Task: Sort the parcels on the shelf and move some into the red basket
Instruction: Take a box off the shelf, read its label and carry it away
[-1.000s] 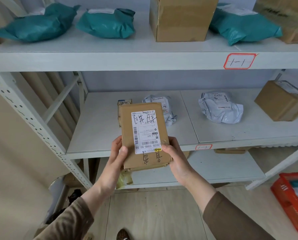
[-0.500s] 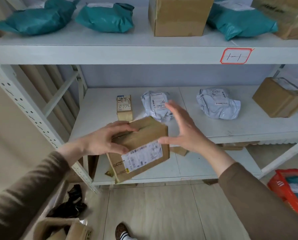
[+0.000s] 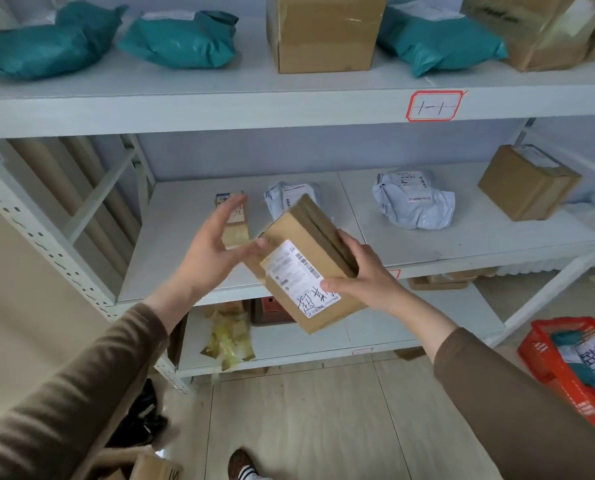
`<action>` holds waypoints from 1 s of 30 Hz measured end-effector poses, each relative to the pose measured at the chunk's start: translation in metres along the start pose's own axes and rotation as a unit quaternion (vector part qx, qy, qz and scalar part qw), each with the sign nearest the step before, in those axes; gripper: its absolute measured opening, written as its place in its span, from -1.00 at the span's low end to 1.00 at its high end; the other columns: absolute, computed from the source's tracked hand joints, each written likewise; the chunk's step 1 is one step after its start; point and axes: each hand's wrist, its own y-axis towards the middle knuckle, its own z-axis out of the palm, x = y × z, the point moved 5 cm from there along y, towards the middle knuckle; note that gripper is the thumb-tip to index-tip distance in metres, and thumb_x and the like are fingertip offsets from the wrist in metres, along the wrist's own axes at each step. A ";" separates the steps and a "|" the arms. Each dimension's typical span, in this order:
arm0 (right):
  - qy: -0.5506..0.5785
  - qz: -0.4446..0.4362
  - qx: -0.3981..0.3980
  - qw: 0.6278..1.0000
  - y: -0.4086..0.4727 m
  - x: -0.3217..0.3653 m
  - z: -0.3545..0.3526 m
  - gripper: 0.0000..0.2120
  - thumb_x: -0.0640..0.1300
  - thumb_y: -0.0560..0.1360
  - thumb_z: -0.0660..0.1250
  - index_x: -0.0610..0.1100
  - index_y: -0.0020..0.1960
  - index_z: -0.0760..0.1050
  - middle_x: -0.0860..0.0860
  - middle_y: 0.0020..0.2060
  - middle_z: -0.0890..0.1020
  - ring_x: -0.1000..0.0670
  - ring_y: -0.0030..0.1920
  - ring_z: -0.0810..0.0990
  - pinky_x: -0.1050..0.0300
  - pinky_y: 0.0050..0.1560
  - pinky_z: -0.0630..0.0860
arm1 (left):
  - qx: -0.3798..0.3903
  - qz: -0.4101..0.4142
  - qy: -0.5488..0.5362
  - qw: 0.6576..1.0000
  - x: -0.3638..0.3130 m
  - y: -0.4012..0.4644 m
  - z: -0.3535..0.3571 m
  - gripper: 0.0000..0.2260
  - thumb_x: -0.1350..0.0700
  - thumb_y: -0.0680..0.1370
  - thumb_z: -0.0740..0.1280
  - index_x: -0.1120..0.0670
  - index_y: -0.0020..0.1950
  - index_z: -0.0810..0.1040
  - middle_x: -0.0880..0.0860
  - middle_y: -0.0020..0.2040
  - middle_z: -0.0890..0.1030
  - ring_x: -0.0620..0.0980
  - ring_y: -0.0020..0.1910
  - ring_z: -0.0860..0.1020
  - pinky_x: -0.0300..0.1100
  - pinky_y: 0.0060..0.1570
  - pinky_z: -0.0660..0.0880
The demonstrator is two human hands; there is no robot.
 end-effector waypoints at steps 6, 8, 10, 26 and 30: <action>0.370 0.126 -0.024 0.920 -0.015 -0.027 0.007 -0.41 0.12 0.46 0.48 0.12 0.45 0.40 0.04 0.26 0.69 -0.03 0.26 0.64 -0.02 0.12 0.59 | 0.123 -0.215 -0.259 0.934 0.035 -0.024 0.078 -0.10 -0.49 0.38 0.39 -0.28 0.63 0.13 -0.08 0.61 0.31 0.11 0.59 0.29 0.20 0.58 0.20; 0.415 0.156 -0.035 0.896 -0.019 -0.036 0.009 -0.48 0.15 0.51 0.44 0.08 0.43 0.44 0.02 0.26 0.69 -0.07 0.33 0.59 -0.18 0.35 0.51 | 0.179 -0.230 -0.308 0.906 0.038 -0.028 0.109 -0.12 -0.50 0.39 0.39 -0.31 0.63 0.14 -0.10 0.61 0.36 0.10 0.58 0.35 0.27 0.56 0.19; 0.430 0.170 -0.043 0.886 -0.024 -0.042 0.007 -0.50 0.18 0.53 0.40 0.08 0.42 0.46 0.03 0.25 0.70 -0.07 0.34 0.59 -0.22 0.38 0.47 | 0.204 -0.224 -0.358 0.883 0.032 -0.026 0.131 -0.25 -0.43 0.48 0.38 -0.24 0.61 0.25 -0.05 0.52 0.51 0.14 0.48 0.50 0.32 0.49 0.31; 0.455 0.182 -0.242 0.837 -0.064 -0.112 -0.070 -0.56 0.30 0.57 0.32 0.25 0.42 0.44 0.18 0.25 0.64 0.02 0.40 0.50 -0.23 0.50 0.40 | 0.285 -0.165 -0.363 0.872 -0.022 0.052 0.262 -0.35 -0.32 0.55 0.36 -0.06 0.56 0.38 0.05 0.41 0.61 0.15 0.41 0.55 0.25 0.46 0.38; 0.454 0.196 -0.293 0.818 -0.095 -0.142 -0.098 -0.47 0.31 0.54 0.35 0.14 0.44 0.45 0.11 0.27 0.67 0.01 0.38 0.55 -0.21 0.48 0.40 | 0.338 -0.153 -0.344 0.863 -0.053 0.056 0.313 -0.39 -0.33 0.53 0.29 -0.12 0.54 0.40 -0.06 0.34 0.66 -0.02 0.24 0.64 -0.04 0.15 0.56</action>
